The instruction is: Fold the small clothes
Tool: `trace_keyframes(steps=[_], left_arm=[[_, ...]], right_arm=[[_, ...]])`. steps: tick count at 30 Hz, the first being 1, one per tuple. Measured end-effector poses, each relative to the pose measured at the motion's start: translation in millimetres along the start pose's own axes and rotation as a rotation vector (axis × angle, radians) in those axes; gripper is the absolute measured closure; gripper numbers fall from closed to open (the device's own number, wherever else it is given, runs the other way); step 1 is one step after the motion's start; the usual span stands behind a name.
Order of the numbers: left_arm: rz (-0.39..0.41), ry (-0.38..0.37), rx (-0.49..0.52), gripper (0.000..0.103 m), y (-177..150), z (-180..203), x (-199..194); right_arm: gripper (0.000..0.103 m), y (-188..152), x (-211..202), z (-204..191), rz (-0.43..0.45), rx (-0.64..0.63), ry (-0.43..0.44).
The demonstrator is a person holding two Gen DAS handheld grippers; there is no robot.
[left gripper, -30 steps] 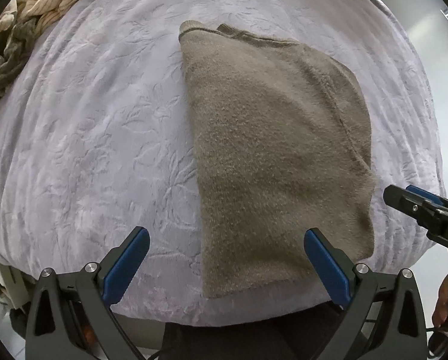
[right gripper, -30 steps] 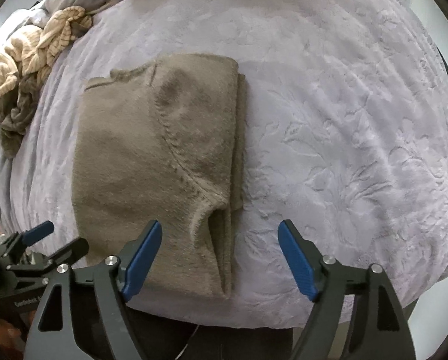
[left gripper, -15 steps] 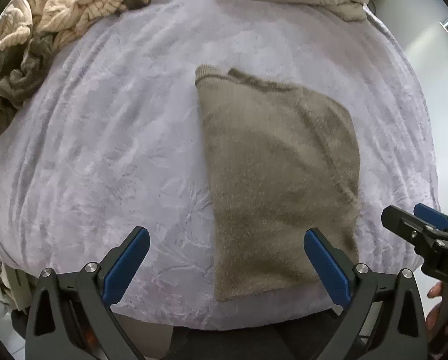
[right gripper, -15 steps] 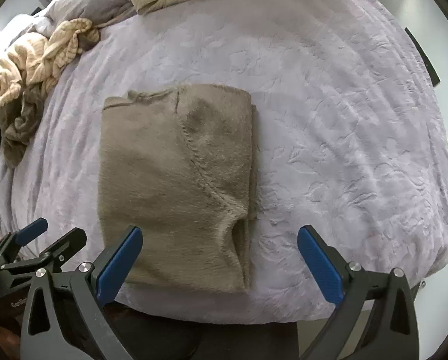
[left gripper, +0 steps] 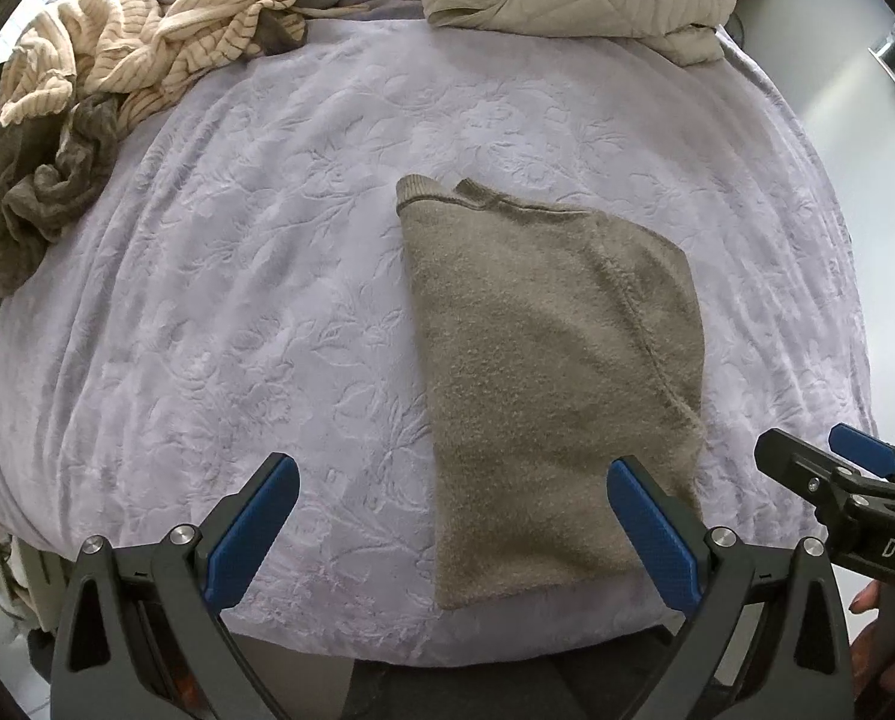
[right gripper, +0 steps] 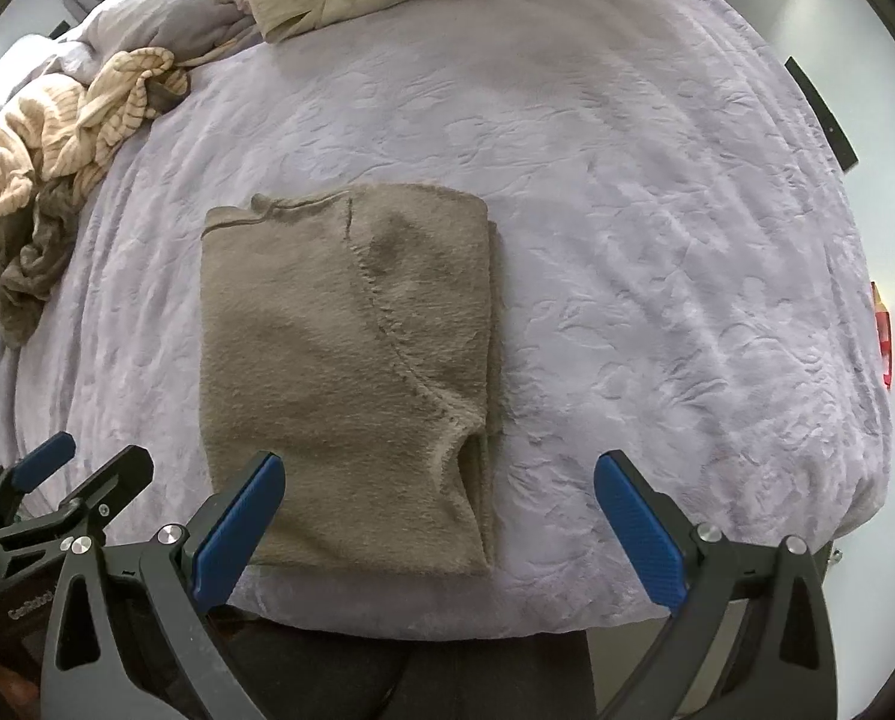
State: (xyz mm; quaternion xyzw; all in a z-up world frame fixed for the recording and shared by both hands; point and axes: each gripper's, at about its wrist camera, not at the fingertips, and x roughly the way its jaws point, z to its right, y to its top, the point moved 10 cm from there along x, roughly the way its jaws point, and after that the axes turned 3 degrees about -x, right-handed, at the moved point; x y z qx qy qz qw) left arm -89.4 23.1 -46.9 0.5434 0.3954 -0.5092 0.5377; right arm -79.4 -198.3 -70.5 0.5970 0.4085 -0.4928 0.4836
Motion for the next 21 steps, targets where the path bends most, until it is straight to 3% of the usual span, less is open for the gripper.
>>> trace_keyframes(steps=[21], left_arm=[[0.006, 0.006, 0.015, 0.000, 0.3, 0.1, -2.8]], right_arm=[[0.000, 0.2, -1.4, -1.4, -0.002, -0.012, -0.013]])
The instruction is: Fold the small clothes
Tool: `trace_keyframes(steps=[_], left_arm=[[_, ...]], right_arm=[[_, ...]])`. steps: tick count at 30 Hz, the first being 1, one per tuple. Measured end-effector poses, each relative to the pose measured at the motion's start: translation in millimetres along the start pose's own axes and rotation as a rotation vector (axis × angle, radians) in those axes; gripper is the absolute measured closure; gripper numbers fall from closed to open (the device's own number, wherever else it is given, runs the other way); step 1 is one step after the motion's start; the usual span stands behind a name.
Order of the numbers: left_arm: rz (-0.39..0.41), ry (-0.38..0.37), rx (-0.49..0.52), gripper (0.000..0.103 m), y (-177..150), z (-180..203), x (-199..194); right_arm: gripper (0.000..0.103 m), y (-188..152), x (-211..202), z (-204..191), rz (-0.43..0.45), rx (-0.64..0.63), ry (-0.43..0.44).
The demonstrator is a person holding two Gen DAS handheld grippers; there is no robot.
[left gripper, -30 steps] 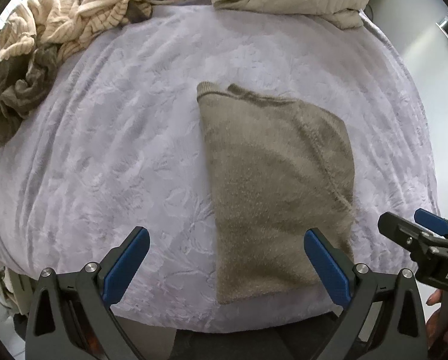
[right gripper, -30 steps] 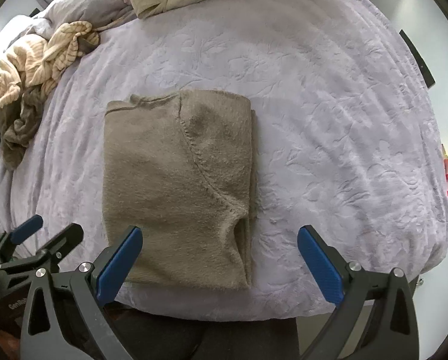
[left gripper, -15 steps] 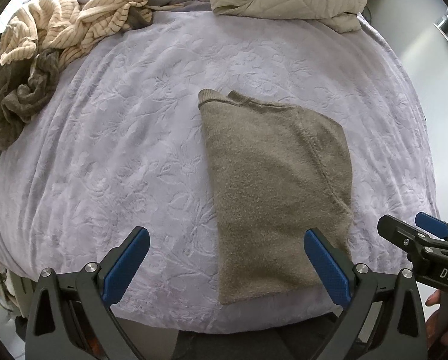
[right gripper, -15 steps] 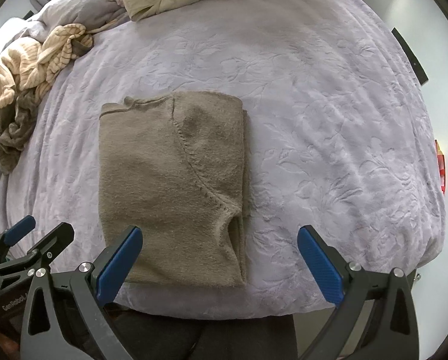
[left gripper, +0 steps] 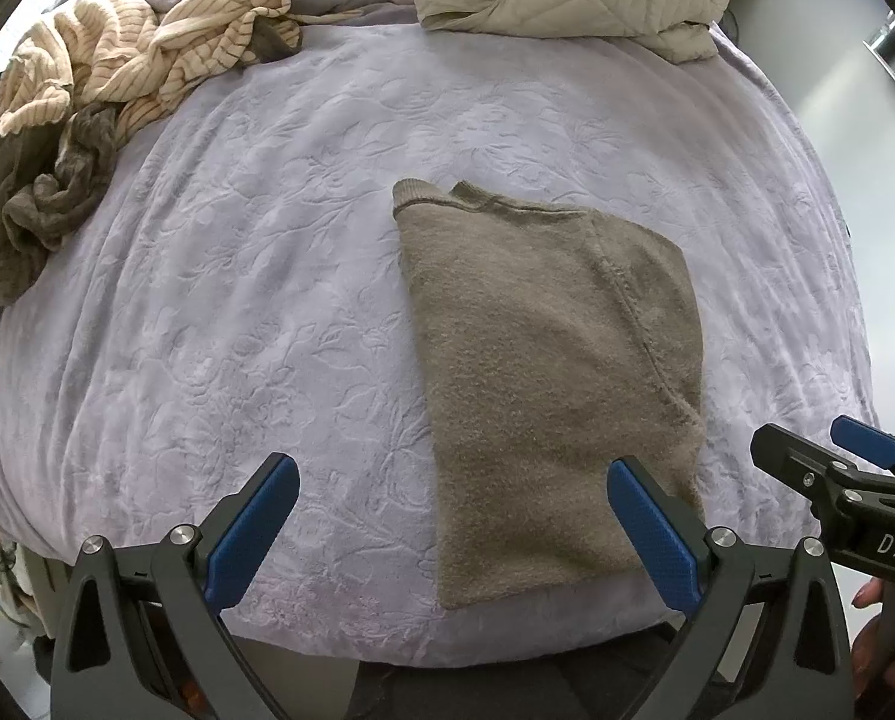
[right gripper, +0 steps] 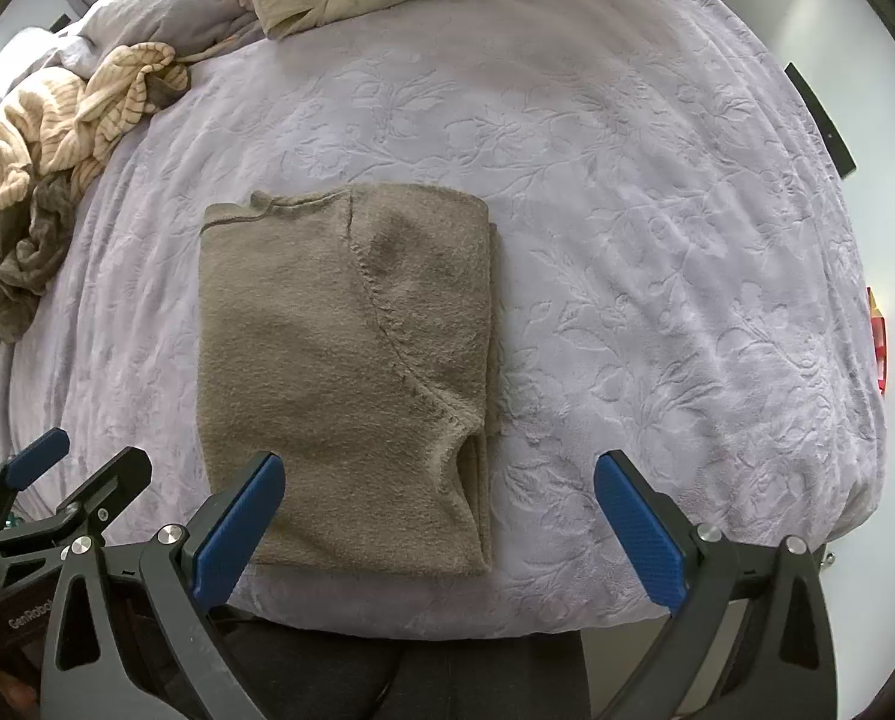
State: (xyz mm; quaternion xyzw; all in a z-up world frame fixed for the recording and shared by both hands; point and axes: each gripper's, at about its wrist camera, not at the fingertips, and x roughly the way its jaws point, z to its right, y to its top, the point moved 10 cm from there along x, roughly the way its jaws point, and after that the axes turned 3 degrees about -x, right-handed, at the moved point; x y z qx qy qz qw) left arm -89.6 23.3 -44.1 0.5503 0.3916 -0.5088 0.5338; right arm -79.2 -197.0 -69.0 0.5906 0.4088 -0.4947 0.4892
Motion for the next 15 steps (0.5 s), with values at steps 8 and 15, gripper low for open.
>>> trace_keyframes(steps=[8, 15], left_arm=[[0.000, -0.001, 0.003, 0.000, 0.5, -0.9, 0.0], [0.001, 0.001, -0.002, 0.000, 0.0, -0.3, 0.0]], right_arm=[[0.000, 0.4, 0.4, -0.5, 0.000, -0.004, 0.000], [0.000, -0.1, 0.5, -1.5, -0.002, -0.002, 0.000]])
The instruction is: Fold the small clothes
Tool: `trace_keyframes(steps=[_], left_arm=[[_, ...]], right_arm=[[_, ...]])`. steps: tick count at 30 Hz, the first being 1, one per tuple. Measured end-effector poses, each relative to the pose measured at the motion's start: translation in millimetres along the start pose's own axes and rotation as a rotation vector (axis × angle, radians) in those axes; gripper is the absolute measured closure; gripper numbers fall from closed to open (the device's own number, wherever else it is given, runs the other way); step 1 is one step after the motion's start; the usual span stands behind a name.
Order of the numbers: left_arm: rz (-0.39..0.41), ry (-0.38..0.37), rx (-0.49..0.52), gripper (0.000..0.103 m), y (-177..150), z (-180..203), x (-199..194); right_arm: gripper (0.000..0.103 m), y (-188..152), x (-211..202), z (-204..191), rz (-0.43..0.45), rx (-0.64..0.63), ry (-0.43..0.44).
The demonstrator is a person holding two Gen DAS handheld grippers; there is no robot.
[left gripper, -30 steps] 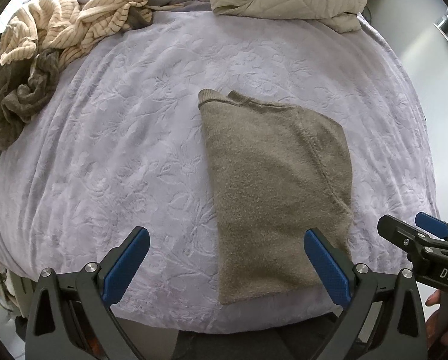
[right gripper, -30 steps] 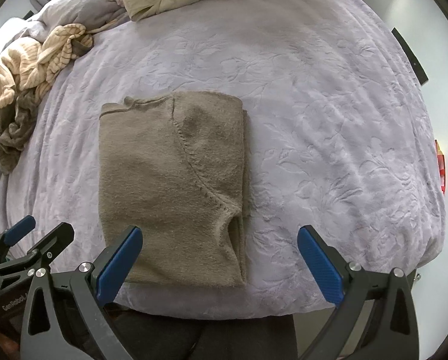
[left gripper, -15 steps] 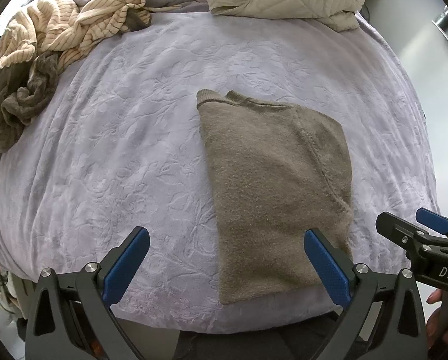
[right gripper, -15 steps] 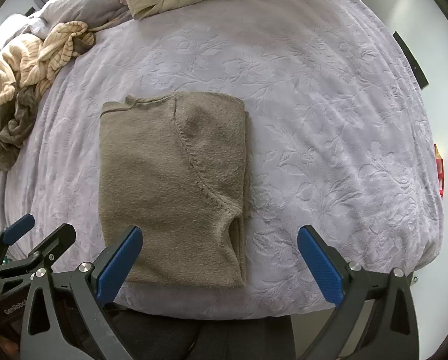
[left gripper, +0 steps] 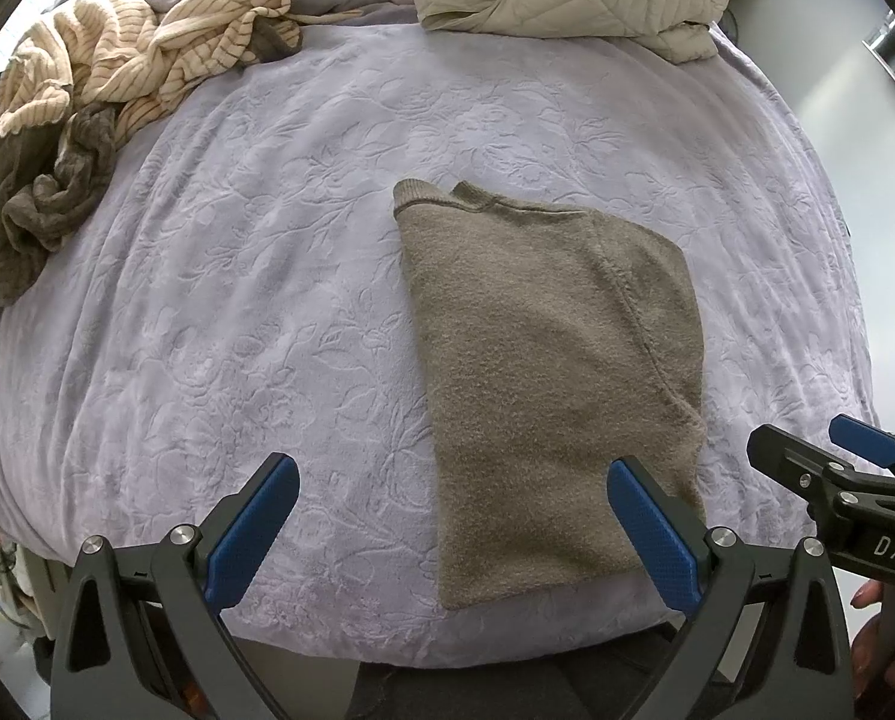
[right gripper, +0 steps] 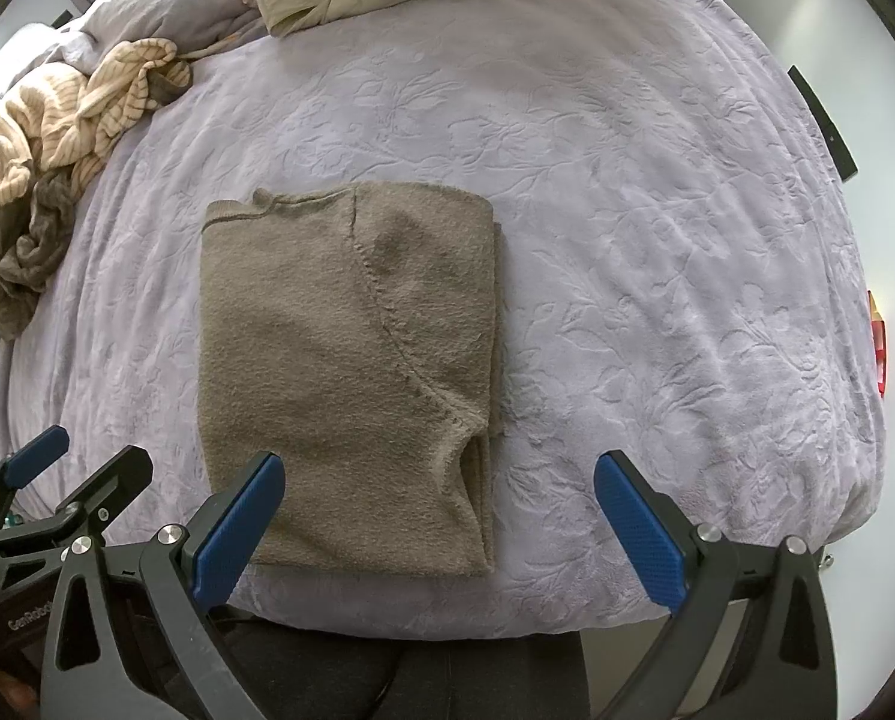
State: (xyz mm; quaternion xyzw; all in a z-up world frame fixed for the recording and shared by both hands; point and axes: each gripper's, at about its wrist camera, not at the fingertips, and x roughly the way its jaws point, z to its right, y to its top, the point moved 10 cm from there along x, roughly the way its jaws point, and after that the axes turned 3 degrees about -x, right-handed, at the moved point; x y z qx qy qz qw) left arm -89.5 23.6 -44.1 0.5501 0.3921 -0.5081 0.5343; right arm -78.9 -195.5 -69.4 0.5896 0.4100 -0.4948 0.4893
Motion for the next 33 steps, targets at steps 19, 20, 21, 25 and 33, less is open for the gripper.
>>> trace_keyframes(steps=[19, 20, 21, 25, 33], left_arm=[[-0.005, -0.002, 0.002, 0.000, -1.8, -0.6, 1.9], [-0.005, -0.002, 0.002, 0.000, -1.7, -1.0, 1.9], [-0.005, -0.002, 0.000, 0.000, -1.8, -0.9, 1.9], [-0.006, -0.001, 0.002, 0.000, -1.7, -0.9, 2.0], [-0.005, 0.000, -0.005, 0.000, -2.9, 0.0, 1.6]], right_arm=[[0.000, 0.4, 1.9, -0.1, -0.002, -0.003, -0.001], [0.000, 0.1, 2.3, -0.4, -0.001, -0.003, -0.001], [0.000, 0.2, 2.5, -0.3, -0.002, -0.003, -0.001], [0.000, 0.7, 2.2, -0.2, -0.003, -0.004, -0.001], [0.000, 0.0, 1.6, -0.9, -0.002, -0.003, -0.003]])
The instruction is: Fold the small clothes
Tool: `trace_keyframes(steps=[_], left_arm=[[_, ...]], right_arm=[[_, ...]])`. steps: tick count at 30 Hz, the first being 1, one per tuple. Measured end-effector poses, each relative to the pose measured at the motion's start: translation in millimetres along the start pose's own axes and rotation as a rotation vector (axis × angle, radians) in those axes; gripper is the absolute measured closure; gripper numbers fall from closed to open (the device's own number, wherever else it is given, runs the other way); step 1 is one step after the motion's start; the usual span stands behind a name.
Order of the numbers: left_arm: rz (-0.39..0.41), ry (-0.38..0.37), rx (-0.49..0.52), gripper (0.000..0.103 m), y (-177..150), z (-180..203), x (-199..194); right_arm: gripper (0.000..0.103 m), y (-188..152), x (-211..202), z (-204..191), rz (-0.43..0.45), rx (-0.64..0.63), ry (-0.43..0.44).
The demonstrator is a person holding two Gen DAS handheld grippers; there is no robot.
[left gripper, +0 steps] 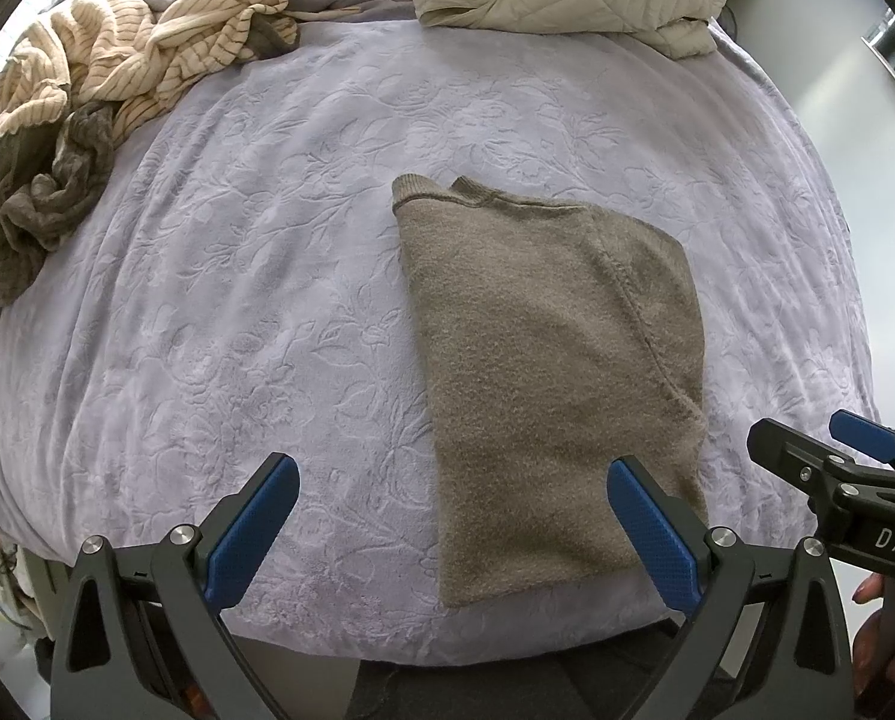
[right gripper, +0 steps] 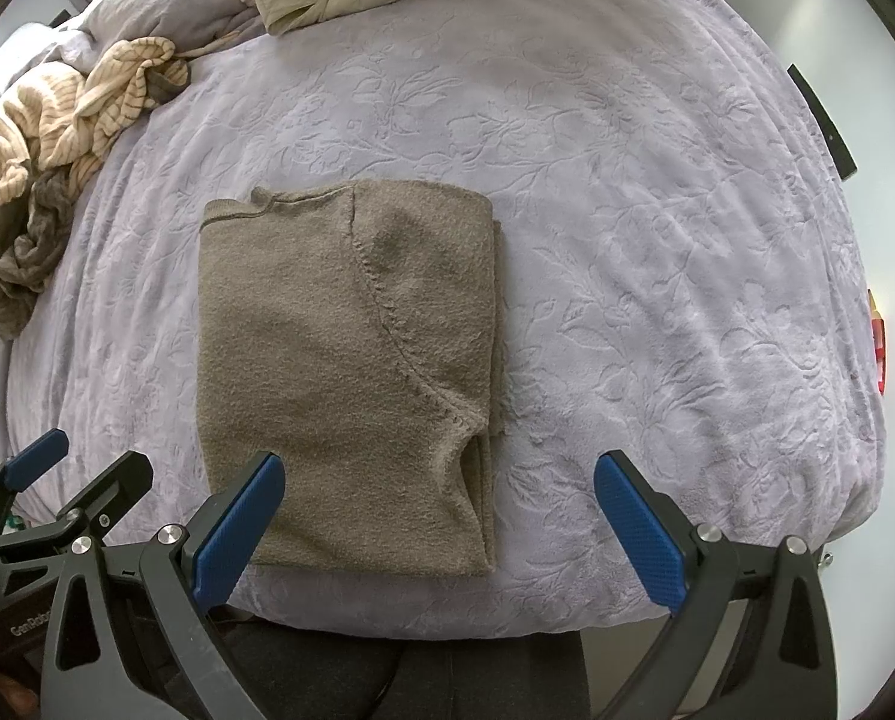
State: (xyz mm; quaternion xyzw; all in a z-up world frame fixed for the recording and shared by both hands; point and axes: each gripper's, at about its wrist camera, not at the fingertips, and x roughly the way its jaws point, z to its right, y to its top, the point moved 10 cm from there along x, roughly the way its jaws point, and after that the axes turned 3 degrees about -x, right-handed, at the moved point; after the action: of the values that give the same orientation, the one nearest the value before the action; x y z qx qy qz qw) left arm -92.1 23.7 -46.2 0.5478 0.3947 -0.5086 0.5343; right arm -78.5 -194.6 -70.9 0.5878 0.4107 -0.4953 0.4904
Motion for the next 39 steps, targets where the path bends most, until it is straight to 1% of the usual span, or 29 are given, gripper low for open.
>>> trace_keyframes(steps=[11, 39], left_arm=[[-0.002, 0.001, 0.002, 0.000, 0.6, -0.9, 0.4], [0.000, 0.014, 0.011, 0.000, 2.5, -5.4, 0.7]], right_arm=[[0.000, 5.8, 0.9, 0.0, 0.001, -0.012, -0.003], [0.000, 5.1, 1.8, -2.7, -0.003, -0.017, -0.005]])
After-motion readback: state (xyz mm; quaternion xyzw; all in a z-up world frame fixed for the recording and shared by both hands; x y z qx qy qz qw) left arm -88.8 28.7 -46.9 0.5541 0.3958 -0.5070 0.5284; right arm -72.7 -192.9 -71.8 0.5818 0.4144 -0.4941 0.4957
